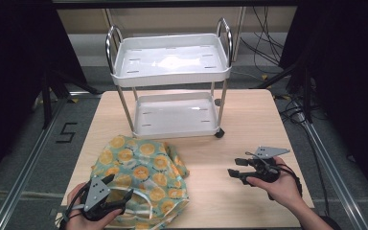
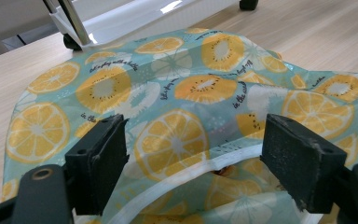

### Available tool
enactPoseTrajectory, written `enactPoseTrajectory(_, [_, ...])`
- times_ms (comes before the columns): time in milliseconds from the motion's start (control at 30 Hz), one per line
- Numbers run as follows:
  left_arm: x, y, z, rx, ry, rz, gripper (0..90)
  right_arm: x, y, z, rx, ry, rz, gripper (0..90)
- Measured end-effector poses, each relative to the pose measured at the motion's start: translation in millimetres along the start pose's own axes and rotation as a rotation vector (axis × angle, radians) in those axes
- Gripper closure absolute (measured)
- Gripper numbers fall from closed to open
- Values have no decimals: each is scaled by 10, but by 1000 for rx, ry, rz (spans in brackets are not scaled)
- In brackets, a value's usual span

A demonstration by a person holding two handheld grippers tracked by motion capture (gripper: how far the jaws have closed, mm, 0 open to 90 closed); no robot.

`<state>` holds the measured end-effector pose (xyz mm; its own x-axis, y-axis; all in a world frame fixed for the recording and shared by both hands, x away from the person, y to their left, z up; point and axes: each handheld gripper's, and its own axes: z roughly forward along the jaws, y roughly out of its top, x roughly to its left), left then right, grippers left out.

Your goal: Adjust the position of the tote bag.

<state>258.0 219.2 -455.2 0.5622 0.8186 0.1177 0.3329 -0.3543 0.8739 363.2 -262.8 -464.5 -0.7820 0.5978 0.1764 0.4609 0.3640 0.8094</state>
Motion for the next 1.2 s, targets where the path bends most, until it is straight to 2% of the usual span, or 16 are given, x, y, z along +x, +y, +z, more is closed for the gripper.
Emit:
enactPoseTrajectory(100, [15,6,-4,0,1,21,216,24,17,3,5,15,16,436])
enactPoseTrajectory(167, [-2,3,-11,-10,-3,-13,216,74,59,18,7,26,-4,449])
enactPoseTrajectory(233, [23,13,-18,-15,-8,20,216,88,72,33,-5,27,-14,454])
enactPoseTrajectory(267, [9,17,-23,-18,-8,-5,216,143,122,50,-1,46,-40,481])
enactPoseTrajectory(333, [21,31,-26,-29,-13,-2,216,170,138,62,1,55,-46,495])
enactPoseTrajectory(400, [27,71,-51,-29,-25,6,216,275,222,115,9,70,-122,512])
enactPoseTrajectory(500, [31,109,-52,-26,-37,41,221,358,273,162,20,94,-152,528])
enactPoseTrajectory(567, [16,143,-70,-13,-47,56,224,453,348,243,40,125,-215,551])
enactPoseTrajectory(633, [8,186,-97,-4,-61,91,224,505,358,269,54,137,-201,556])
enactPoseTrajectory(700, [-12,211,-160,34,-75,86,237,560,392,332,69,160,-203,560])
enactPoseTrajectory(733, [-5,219,-167,38,-90,97,241,539,408,351,57,153,-248,560])
enactPoseTrajectory(767, [-5,219,-167,38,-90,97,248,561,406,355,73,167,-220,560])
enactPoseTrajectory(900, [7,202,-198,81,-115,139,281,549,408,364,67,166,-213,560])
enactPoseTrajectory(933, [33,202,-210,112,-125,186,287,541,399,358,67,158,-209,560])
enactPoseTrajectory(1100, [25,163,-224,151,-101,217,343,542,385,355,78,163,-205,557])
enactPoseTrajectory(1200, [-39,160,-243,191,-155,275,407,560,387,353,79,166,-199,556])
